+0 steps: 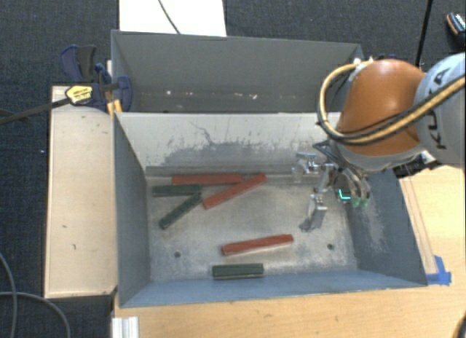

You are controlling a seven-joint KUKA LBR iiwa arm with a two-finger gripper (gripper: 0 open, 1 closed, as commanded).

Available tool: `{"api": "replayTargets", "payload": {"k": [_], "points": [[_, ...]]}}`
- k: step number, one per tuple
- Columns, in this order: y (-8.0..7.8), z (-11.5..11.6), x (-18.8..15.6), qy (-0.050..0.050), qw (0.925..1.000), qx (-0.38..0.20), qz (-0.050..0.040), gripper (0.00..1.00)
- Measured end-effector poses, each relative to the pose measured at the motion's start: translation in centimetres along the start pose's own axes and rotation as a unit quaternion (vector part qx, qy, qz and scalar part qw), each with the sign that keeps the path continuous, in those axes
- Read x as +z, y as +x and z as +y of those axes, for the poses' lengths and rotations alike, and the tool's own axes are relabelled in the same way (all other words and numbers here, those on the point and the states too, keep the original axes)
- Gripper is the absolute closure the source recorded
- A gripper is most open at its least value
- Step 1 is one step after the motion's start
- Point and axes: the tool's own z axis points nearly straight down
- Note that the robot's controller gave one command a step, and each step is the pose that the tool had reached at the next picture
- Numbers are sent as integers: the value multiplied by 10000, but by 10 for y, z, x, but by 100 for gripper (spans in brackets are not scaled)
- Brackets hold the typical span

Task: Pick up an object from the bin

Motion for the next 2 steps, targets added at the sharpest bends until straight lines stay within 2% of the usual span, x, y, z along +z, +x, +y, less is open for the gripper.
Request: {"api": "replayTargets", "payload": {"k": [1,2], "points": [[31,13,120,-3,9993,370,10,0],[28,12,116,-3,9993,366,-33,100]]}}
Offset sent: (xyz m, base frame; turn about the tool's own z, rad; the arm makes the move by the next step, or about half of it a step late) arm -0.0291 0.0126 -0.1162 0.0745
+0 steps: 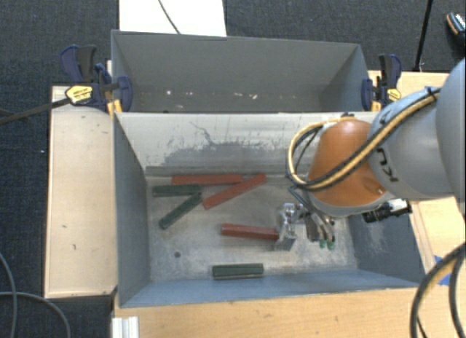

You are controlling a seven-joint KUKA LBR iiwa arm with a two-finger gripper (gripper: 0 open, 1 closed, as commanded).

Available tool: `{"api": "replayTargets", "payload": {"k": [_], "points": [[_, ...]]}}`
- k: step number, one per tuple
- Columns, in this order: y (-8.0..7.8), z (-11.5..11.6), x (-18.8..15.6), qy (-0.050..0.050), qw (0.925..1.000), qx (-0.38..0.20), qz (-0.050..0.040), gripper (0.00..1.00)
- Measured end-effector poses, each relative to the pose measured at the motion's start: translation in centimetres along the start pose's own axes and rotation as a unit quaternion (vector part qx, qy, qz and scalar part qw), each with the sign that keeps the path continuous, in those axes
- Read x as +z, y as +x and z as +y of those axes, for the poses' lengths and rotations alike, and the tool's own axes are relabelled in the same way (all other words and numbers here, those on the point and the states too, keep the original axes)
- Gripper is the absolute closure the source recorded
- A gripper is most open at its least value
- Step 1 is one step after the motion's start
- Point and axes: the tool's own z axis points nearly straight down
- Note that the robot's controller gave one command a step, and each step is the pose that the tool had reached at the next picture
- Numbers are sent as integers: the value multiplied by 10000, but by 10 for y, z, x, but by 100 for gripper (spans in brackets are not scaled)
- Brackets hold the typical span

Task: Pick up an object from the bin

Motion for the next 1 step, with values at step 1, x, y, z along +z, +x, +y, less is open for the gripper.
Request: {"api": "replayTargets", "payload": {"k": [1], "points": [[-21,-8,-153,-4,9998,184,-50,100]]}}
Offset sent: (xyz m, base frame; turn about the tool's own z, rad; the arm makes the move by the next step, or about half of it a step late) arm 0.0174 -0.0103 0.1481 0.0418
